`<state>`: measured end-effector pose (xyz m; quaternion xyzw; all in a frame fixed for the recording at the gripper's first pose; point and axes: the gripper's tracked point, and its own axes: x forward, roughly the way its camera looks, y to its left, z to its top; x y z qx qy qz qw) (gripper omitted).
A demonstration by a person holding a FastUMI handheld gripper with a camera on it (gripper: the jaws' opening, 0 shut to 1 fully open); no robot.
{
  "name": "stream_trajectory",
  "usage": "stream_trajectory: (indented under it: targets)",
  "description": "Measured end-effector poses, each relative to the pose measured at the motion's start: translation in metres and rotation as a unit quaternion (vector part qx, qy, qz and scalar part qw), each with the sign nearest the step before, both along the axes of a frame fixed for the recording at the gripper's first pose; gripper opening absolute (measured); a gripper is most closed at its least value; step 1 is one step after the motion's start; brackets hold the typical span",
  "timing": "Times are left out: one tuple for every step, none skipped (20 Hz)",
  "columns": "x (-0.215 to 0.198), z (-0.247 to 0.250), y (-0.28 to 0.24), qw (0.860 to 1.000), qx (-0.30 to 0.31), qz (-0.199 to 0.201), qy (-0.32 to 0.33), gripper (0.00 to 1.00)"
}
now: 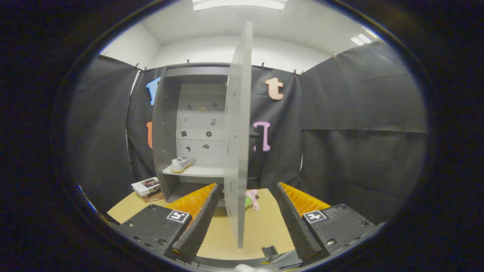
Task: Open the shoe cabinet door, grab the shoes and put them into the shoe cabinet, then close the shoe cabinet door.
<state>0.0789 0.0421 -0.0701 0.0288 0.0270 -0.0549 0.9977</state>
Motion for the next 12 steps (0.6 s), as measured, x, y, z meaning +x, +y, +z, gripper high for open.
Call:
stream_trajectory:
  targets:
    - [0.001,-0.01,0.013,1.0,0.007,0.007,0.006,0.95]
    - [0.0,-0.018,0.021,1.0,0.013,0.014,0.013,0.94]
    - [0.001,-0.031,0.034,0.999,0.016,0.02,0.025,0.95]
    - [0.003,-0.052,0.051,0.999,0.016,0.027,0.034,0.95]
    - [0.007,-0.067,0.066,0.998,0.016,0.033,0.042,0.95]
    - [0.02,-0.083,0.081,0.998,0.016,0.038,0.049,0.95]
    - [0.028,-0.1,0.092,0.997,0.017,0.043,0.059,0.95]
    - [0.035,-0.118,0.102,0.996,0.017,0.049,0.07,0.95]
    - [0.041,-0.139,0.113,0.995,0.017,0.054,0.087,0.95]
    - [0.047,-0.16,0.124,0.993,0.019,0.061,0.103,0.95]
    - [0.054,-0.179,0.137,0.99,0.022,0.069,0.118,0.95]
    - [0.06,-0.2,0.149,0.988,0.023,0.075,0.132,0.95]
